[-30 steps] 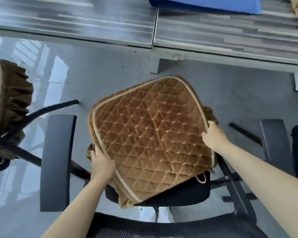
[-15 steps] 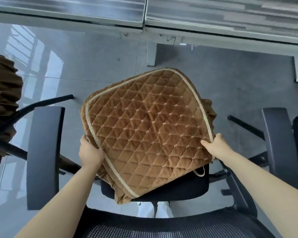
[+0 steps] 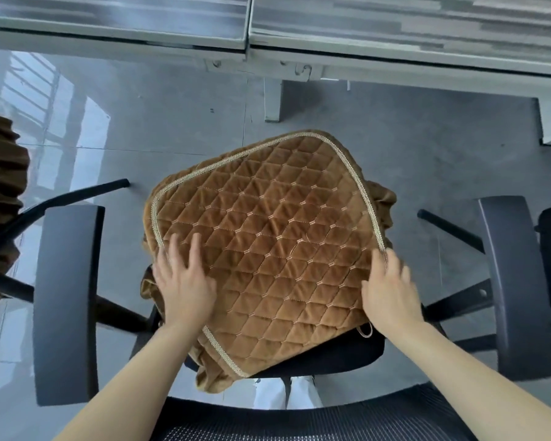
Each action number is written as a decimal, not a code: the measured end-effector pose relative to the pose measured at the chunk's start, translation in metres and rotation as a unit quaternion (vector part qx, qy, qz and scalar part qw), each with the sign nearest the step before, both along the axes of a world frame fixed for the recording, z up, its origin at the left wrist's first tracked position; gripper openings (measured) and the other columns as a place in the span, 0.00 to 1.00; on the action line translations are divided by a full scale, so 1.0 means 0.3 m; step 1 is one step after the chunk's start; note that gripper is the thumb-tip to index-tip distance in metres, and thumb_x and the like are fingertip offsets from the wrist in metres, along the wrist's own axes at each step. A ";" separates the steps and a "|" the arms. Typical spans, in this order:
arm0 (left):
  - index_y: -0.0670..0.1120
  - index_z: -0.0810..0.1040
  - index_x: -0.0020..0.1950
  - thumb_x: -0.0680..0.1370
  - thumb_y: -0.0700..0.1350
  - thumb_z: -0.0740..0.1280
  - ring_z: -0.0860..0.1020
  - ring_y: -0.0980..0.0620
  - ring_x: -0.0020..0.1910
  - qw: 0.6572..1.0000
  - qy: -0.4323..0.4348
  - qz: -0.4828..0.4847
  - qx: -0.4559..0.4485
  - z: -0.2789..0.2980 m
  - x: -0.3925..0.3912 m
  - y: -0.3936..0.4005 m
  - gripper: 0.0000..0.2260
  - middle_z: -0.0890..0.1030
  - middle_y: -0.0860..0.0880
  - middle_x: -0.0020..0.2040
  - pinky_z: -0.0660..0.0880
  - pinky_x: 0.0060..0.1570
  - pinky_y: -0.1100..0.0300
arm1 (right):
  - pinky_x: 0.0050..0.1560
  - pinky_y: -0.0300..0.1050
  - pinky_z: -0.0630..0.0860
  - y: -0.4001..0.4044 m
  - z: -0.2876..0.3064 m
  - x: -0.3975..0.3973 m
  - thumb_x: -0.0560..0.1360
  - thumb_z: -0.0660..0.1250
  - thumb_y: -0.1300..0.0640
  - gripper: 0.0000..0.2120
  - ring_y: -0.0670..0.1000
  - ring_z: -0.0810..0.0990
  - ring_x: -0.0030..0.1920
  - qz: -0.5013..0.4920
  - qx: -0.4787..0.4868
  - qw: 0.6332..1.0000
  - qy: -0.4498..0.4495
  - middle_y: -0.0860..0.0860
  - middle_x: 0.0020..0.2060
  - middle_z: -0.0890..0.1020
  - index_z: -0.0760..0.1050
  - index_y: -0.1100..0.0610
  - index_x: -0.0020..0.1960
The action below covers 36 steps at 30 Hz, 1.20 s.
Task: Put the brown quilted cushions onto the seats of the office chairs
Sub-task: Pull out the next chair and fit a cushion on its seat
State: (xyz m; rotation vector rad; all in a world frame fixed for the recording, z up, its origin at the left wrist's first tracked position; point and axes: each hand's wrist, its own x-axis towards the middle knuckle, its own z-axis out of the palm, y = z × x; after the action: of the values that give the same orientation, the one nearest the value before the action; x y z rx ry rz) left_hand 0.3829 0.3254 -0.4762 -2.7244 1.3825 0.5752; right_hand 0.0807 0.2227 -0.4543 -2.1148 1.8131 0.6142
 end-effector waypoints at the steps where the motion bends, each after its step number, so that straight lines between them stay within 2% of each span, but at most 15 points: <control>1: 0.50 0.59 0.79 0.72 0.41 0.67 0.51 0.33 0.77 0.998 -0.009 -0.065 -0.010 0.000 -0.024 -0.022 0.36 0.56 0.41 0.79 0.46 0.74 0.36 | 0.66 0.57 0.68 -0.005 -0.007 0.027 0.78 0.62 0.52 0.31 0.65 0.62 0.72 0.042 -0.010 0.999 -0.020 0.61 0.74 0.60 0.55 0.60 0.76; 3: 0.53 0.59 0.79 0.76 0.46 0.64 0.46 0.36 0.79 0.982 -0.013 -0.184 -0.033 -0.008 -0.077 -0.067 0.31 0.54 0.47 0.81 0.42 0.74 0.36 | 0.70 0.59 0.64 -0.021 -0.021 0.085 0.78 0.61 0.49 0.33 0.64 0.56 0.76 0.115 -0.021 0.992 -0.052 0.59 0.76 0.58 0.54 0.59 0.77; 6: 0.54 0.57 0.79 0.79 0.54 0.56 0.44 0.38 0.79 0.965 -0.002 -0.258 -0.037 -0.036 -0.133 -0.132 0.28 0.53 0.49 0.81 0.45 0.73 0.33 | 0.72 0.63 0.58 -0.053 -0.056 0.159 0.78 0.60 0.46 0.34 0.65 0.54 0.76 0.177 -0.036 0.981 -0.069 0.59 0.77 0.57 0.52 0.56 0.78; 8: 0.54 0.53 0.80 0.79 0.59 0.52 0.44 0.39 0.79 0.968 -0.002 -0.250 -0.028 -0.080 -0.130 -0.159 0.29 0.51 0.50 0.81 0.45 0.72 0.32 | 0.72 0.67 0.56 -0.077 -0.093 0.183 0.77 0.58 0.42 0.36 0.66 0.53 0.76 0.192 -0.035 0.979 -0.056 0.60 0.77 0.54 0.49 0.54 0.79; 11: 0.52 0.46 0.81 0.79 0.64 0.50 0.41 0.42 0.79 0.981 -0.008 -0.194 -0.012 -0.143 -0.076 -0.142 0.34 0.46 0.50 0.81 0.41 0.72 0.32 | 0.69 0.73 0.51 -0.089 -0.144 0.164 0.76 0.54 0.36 0.39 0.66 0.48 0.77 0.211 -0.031 0.977 -0.028 0.59 0.78 0.48 0.45 0.52 0.79; 15: 0.51 0.46 0.81 0.77 0.67 0.49 0.42 0.45 0.80 0.981 -0.018 -0.192 -0.008 -0.194 -0.037 -0.095 0.36 0.46 0.46 0.81 0.42 0.71 0.30 | 0.69 0.75 0.50 -0.061 -0.186 0.094 0.76 0.51 0.34 0.38 0.64 0.46 0.77 0.221 -0.036 0.974 -0.023 0.58 0.79 0.47 0.47 0.51 0.79; 24: 0.50 0.46 0.81 0.78 0.67 0.47 0.43 0.44 0.80 0.980 -0.010 -0.198 -0.024 -0.259 -0.041 -0.101 0.36 0.46 0.46 0.81 0.42 0.70 0.29 | 0.71 0.72 0.46 -0.067 -0.248 0.081 0.76 0.54 0.37 0.36 0.63 0.48 0.78 0.228 -0.057 0.971 -0.039 0.58 0.78 0.50 0.50 0.50 0.79; 27: 0.52 0.42 0.81 0.78 0.67 0.46 0.40 0.46 0.80 0.981 0.001 -0.193 -0.001 -0.243 -0.039 -0.109 0.36 0.42 0.48 0.81 0.38 0.70 0.31 | 0.70 0.73 0.47 -0.068 -0.233 0.086 0.77 0.52 0.36 0.36 0.63 0.48 0.77 0.228 -0.047 0.972 -0.034 0.58 0.78 0.49 0.49 0.51 0.79; 30: 0.54 0.36 0.79 0.78 0.68 0.45 0.34 0.48 0.78 0.981 0.008 -0.188 0.051 -0.188 -0.039 -0.118 0.35 0.35 0.50 0.80 0.35 0.71 0.34 | 0.71 0.72 0.46 -0.067 -0.183 0.098 0.78 0.50 0.36 0.35 0.63 0.45 0.77 0.218 -0.011 0.976 -0.026 0.58 0.79 0.45 0.44 0.50 0.79; 33: 0.54 0.35 0.79 0.80 0.64 0.48 0.33 0.47 0.78 0.978 0.035 -0.171 0.112 -0.105 -0.051 -0.151 0.34 0.34 0.50 0.80 0.38 0.74 0.37 | 0.73 0.67 0.44 -0.071 -0.116 0.118 0.80 0.51 0.43 0.34 0.63 0.39 0.77 0.206 0.041 0.977 -0.026 0.57 0.78 0.38 0.35 0.50 0.78; 36: 0.52 0.43 0.81 0.82 0.59 0.49 0.36 0.45 0.79 0.980 0.077 -0.124 0.132 0.023 -0.089 -0.202 0.30 0.41 0.48 0.81 0.39 0.76 0.42 | 0.75 0.58 0.43 -0.073 -0.006 0.129 0.82 0.53 0.55 0.32 0.60 0.39 0.78 0.201 0.070 0.976 -0.048 0.56 0.79 0.42 0.37 0.54 0.78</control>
State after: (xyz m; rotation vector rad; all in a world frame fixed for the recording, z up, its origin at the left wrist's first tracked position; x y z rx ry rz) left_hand 0.3563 0.2647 -0.4692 -2.2998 1.5241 0.8937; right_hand 0.1195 0.2008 -0.4563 -2.3830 1.2564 0.6949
